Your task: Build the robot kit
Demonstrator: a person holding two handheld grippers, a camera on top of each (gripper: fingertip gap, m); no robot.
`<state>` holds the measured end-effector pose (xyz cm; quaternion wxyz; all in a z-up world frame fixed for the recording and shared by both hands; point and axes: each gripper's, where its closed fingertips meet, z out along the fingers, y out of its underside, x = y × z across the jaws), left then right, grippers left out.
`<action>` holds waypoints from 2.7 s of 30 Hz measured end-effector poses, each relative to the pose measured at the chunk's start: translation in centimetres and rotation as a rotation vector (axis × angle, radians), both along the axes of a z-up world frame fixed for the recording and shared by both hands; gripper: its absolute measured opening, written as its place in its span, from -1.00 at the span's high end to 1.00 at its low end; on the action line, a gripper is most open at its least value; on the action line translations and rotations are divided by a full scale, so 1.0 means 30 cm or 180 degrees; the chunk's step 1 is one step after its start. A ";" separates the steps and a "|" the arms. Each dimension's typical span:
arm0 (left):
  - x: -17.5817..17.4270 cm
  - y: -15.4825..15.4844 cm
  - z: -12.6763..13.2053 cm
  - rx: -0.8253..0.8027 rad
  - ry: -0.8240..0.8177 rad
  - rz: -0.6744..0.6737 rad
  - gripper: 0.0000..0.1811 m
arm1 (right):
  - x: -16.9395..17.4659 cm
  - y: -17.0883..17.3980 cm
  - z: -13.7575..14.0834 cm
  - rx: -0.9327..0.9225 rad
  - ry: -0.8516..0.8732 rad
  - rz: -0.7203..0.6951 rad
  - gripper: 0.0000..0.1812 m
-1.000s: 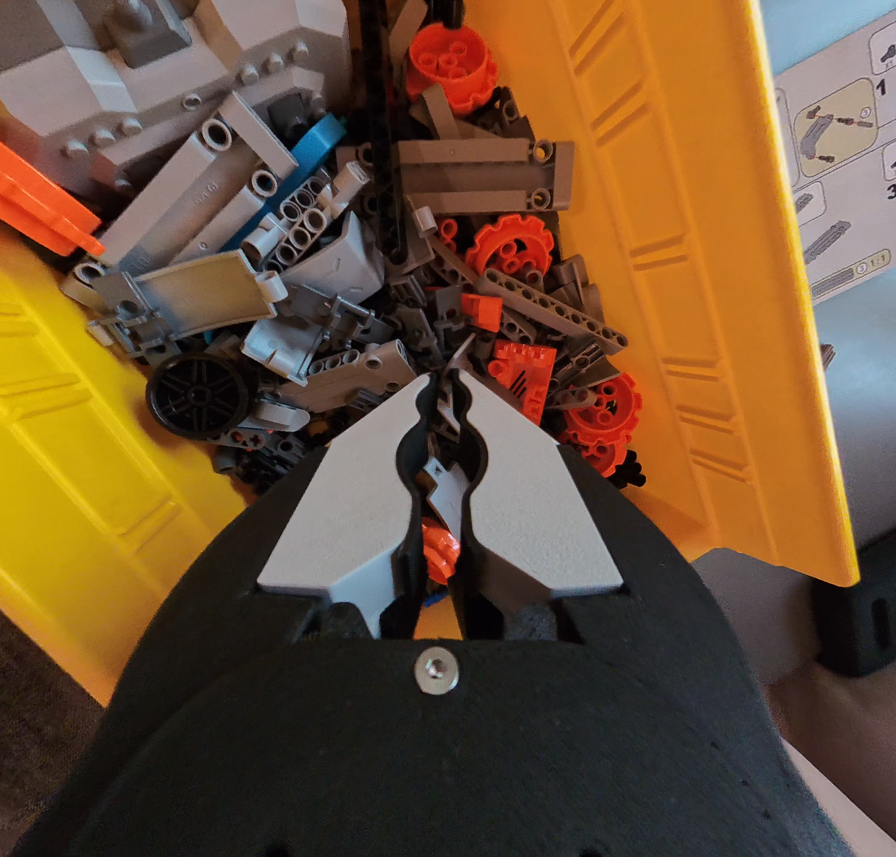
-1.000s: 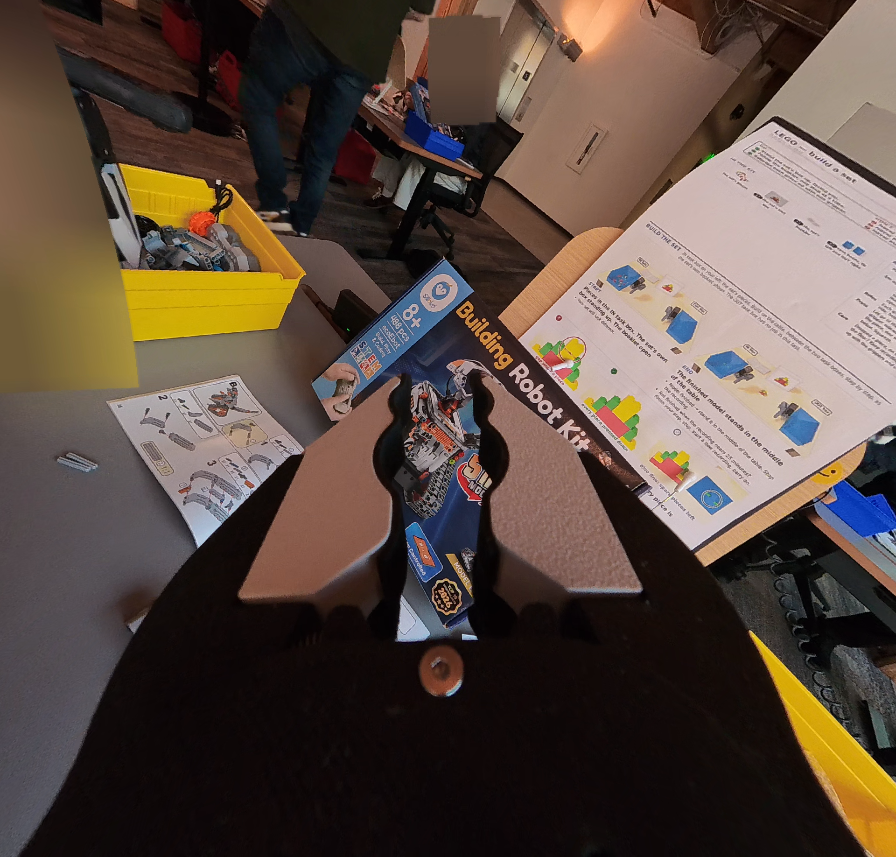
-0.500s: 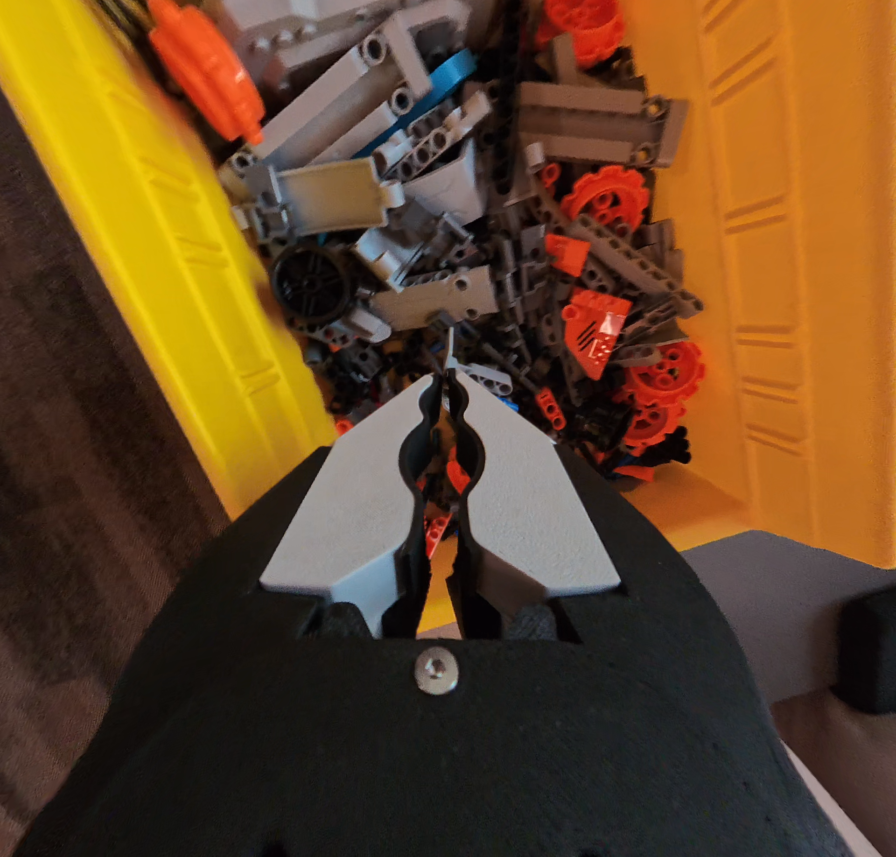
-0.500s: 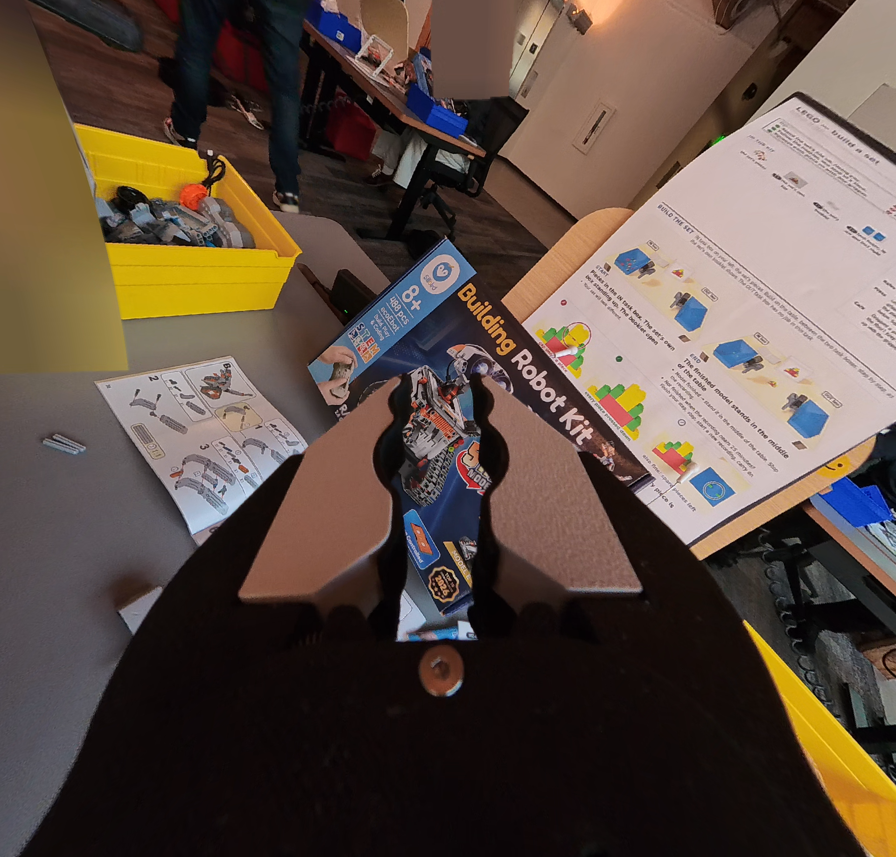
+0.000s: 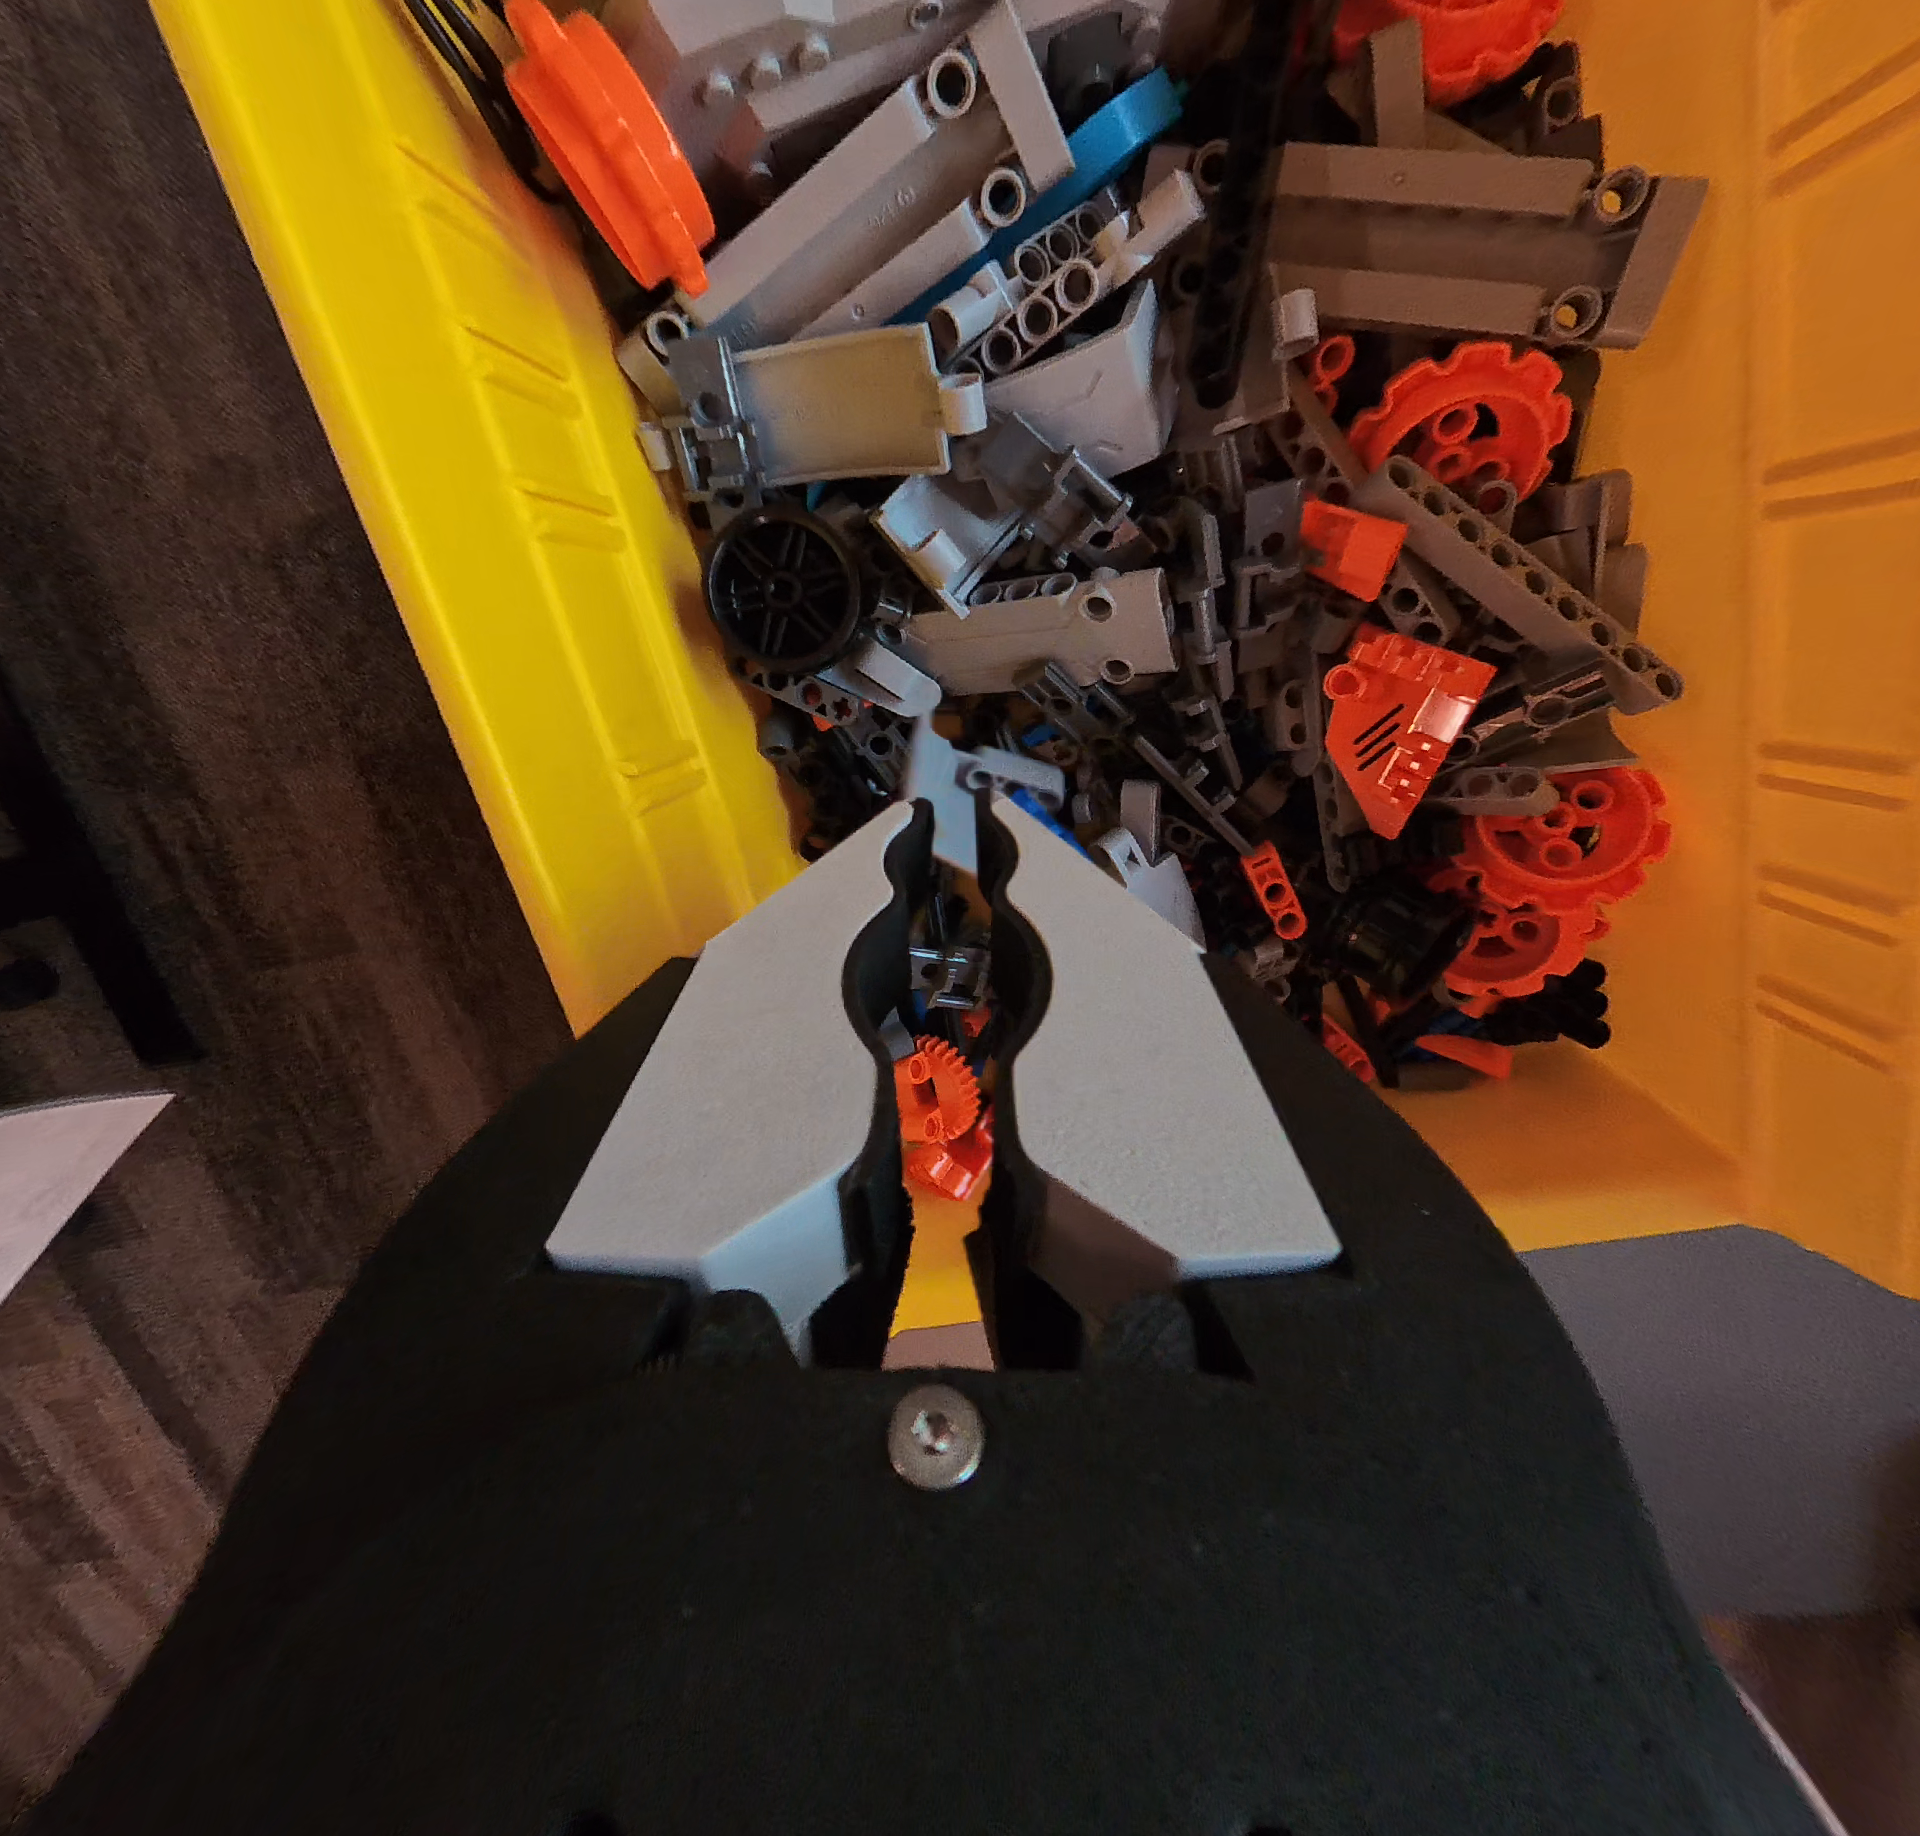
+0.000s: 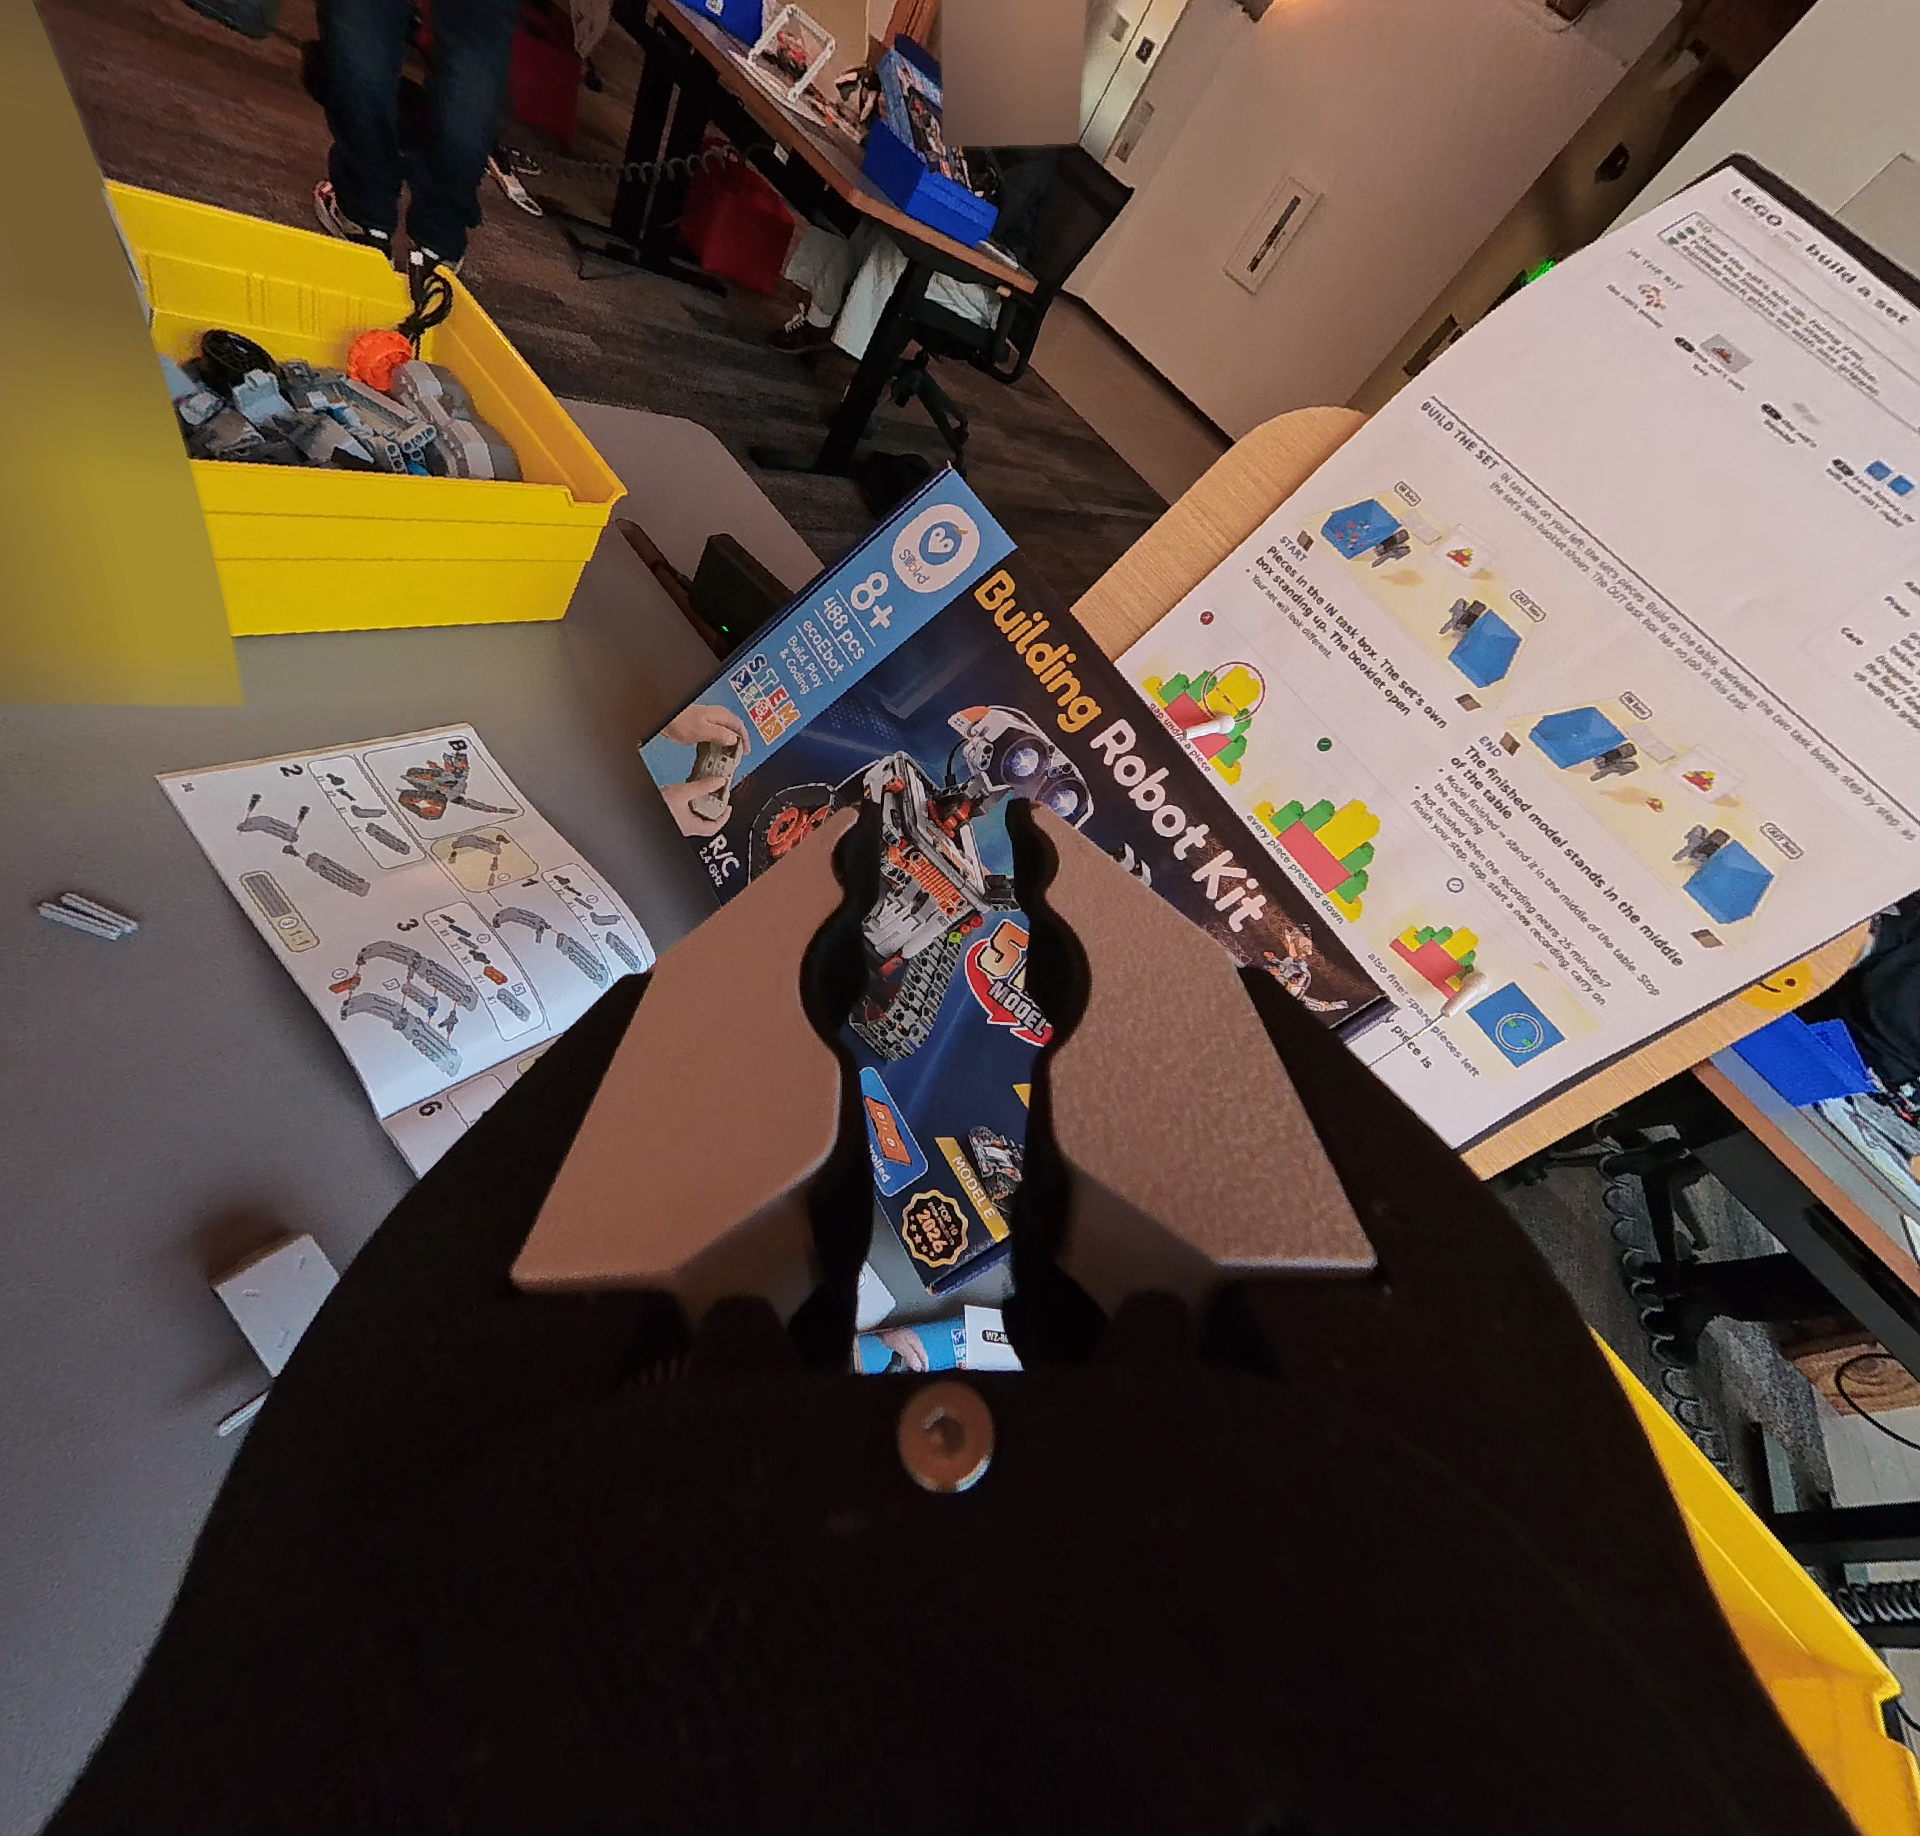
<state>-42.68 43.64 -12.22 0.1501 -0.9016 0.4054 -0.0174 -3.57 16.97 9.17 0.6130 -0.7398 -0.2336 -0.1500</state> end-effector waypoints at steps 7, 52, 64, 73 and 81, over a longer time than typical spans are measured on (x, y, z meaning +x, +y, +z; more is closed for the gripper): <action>-0.008 0.051 0.067 0.0239 -0.0388 0.0326 0.83 | 0.006 0.002 -0.003 -0.0004 0.0015 -0.0006 0.74; 0.164 0.056 -0.033 0.1108 0.0163 -0.1773 0.87 | 0.021 0.008 -0.040 -0.0130 -0.0002 0.0062 0.74; 0.158 -0.005 -0.023 0.0419 -0.0489 -0.1285 0.83 | 0.027 0.010 -0.049 -0.0152 0.0008 0.0066 0.74; 0.131 -0.016 -0.021 0.0432 -0.0383 -0.1400 0.96 | 0.028 0.021 -0.065 -0.0187 0.0048 0.0095 0.74; 0.086 0.027 0.052 0.0681 -0.0530 -0.1081 0.91 | 0.035 0.023 -0.071 -0.0205 0.0054 0.0086 0.74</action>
